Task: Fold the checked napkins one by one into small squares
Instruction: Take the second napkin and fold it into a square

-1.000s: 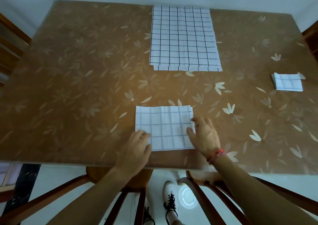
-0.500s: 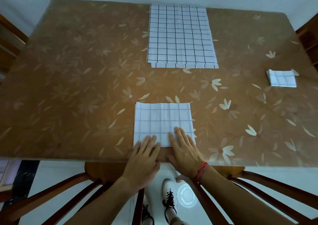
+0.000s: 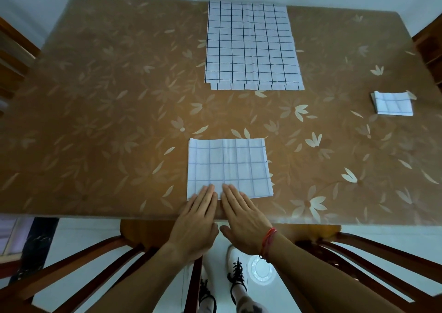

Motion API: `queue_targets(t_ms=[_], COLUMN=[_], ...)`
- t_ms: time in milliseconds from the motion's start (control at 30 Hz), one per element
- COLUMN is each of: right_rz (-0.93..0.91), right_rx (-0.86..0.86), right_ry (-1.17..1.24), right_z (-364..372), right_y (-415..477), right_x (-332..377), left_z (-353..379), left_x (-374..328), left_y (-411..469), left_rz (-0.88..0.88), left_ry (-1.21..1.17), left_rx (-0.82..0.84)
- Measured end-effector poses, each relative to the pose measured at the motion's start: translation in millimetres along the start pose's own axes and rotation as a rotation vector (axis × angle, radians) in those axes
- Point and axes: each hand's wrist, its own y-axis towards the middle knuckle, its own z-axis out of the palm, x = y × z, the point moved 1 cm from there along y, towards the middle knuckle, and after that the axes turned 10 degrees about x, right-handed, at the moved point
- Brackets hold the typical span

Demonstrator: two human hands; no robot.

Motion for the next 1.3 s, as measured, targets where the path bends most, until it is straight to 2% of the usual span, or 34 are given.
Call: queue_targets(t_ms=[167, 367, 533, 700, 833, 1000, 1100, 1200, 1300], right_rz=[-0.060, -0.028, 0.051, 0.225, 0.252, 0.234, 0.236, 0.217, 0.233], right_rx=[-0.001, 0.012, 0.038, 0.087, 0.099, 0.108, 0.030, -0.057, -0.056], right_ry=[-0.016, -0.008, -0.040, -0.014, -0.014, 0.146, 0.295, 0.339, 0.429], right_z=[5.1, 6.0, 5.5, 11.2, 11.2, 1.7, -10.4, -17.2, -23.3], right_y=[-1.5, -3.1, -20.7, -51.3, -58.3, -55.2, -51.4, -45.8, -41.3], right_x=[11.4, 8.4, -13.1, -50.6, -56.2, -52.2, -56.0, -62.0, -68.0], left_z=[2.2, 3.8, 2.6, 1.2, -2.9, -13.2, -23.9, -32.7, -34.2], left_x=[-0.3, 9.1, 14.4, 13.3, 11.0, 5.6, -0.1, -5.8, -7.6], left_y=[-11.2, -19.3, -31.6, -30.2, -29.1, -23.9, -15.6, -5.1, 1.7], left_rz=[0.000, -0.078, -0.109, -0.129, -0.136, -0.175, -0.184, -0.147, -0.124], left_ry=[-0.018, -0.003, -0.010, -0.035, -0.068, -0.113, -0.156, -0.232, -0.262], left_rx=[-0.004, 0.030, 0.052, 0.071, 0.071, 0.075, 0.033, 0.003, 0.005])
